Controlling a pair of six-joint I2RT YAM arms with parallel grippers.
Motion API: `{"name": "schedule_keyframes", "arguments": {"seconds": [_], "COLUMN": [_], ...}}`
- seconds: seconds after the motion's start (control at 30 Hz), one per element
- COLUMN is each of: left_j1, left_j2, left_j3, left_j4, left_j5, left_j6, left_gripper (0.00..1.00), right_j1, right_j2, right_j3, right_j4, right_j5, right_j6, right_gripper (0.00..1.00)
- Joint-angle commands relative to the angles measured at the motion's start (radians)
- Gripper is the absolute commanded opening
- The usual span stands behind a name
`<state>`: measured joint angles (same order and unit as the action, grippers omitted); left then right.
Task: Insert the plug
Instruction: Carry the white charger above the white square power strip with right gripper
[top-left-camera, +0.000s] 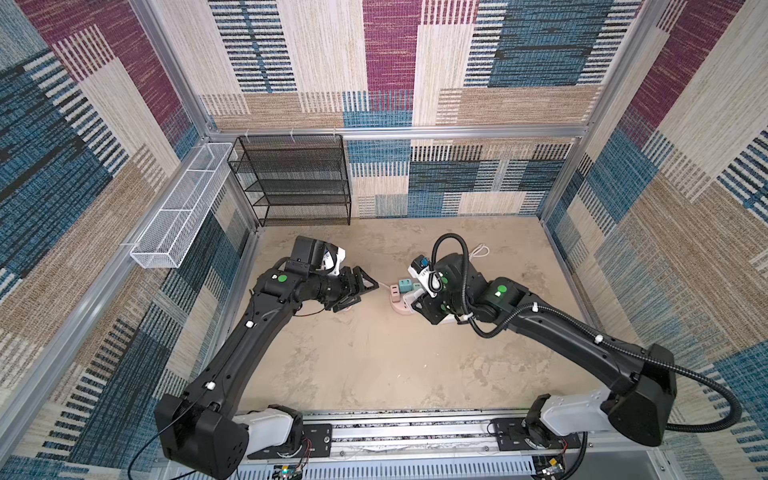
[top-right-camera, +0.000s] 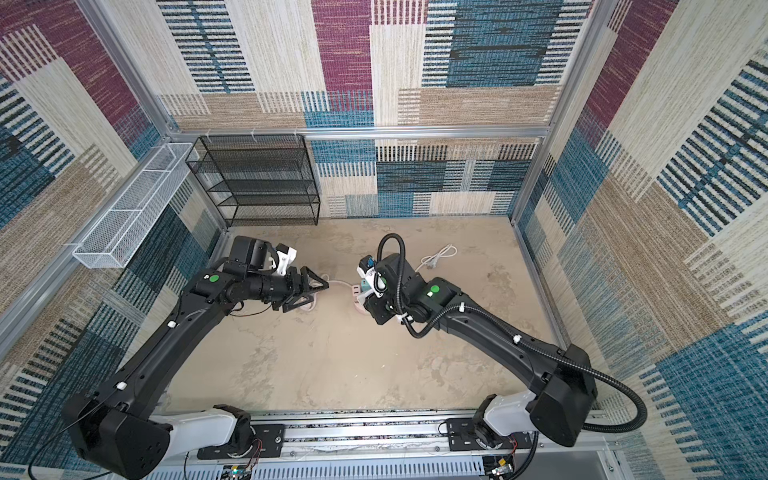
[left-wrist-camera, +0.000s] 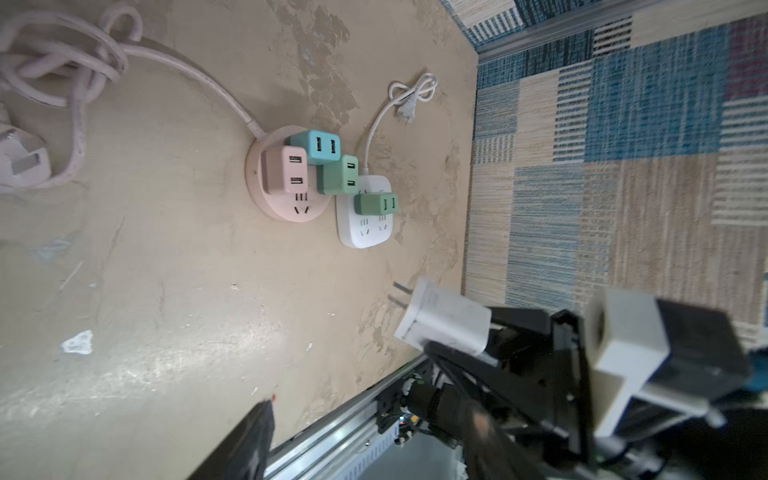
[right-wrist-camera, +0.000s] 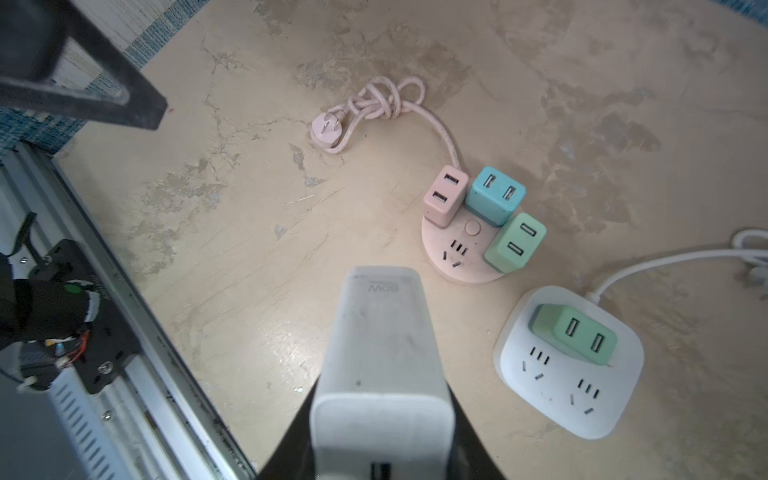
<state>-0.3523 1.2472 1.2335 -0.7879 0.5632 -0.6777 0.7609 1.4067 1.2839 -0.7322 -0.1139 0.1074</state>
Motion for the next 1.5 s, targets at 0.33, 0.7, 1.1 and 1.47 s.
{"name": "schedule_keyframes", "arguments": {"seconds": [0.33,0.7,1.1,1.47], "left_j1": [-0.259,-0.482,-0.563,-0.535], "left_j2": [-0.154,-0.113,-0.139,-0.199], "left_j3": [-0.074,-0.052,-0.079,-0.192], "left_j4": [-0.093,-0.063,0.043,0.127], "left_j5": [-0.545,-0.776,-0.857,-0.774], "left_j6": [0.165,0.209,0.234,0.183], "left_gripper": [0.72,0.69,0.76,0.94], "right_j1": [-0.182,-0.219,-0.265,-0.311], "right_j2": [0.157,0.086,0.084,0.112], "right_j3": [0.262,0.241,0.139,0.126], "right_j4": [-0.416,-0.399,-0.356,-0.369], "right_j5": [-0.018,0.139,0.105,0.060], "right_j6": [0.132,0.144,0.121,0.094], "right_gripper": [0.00,0.00,0.00,0.00]}}
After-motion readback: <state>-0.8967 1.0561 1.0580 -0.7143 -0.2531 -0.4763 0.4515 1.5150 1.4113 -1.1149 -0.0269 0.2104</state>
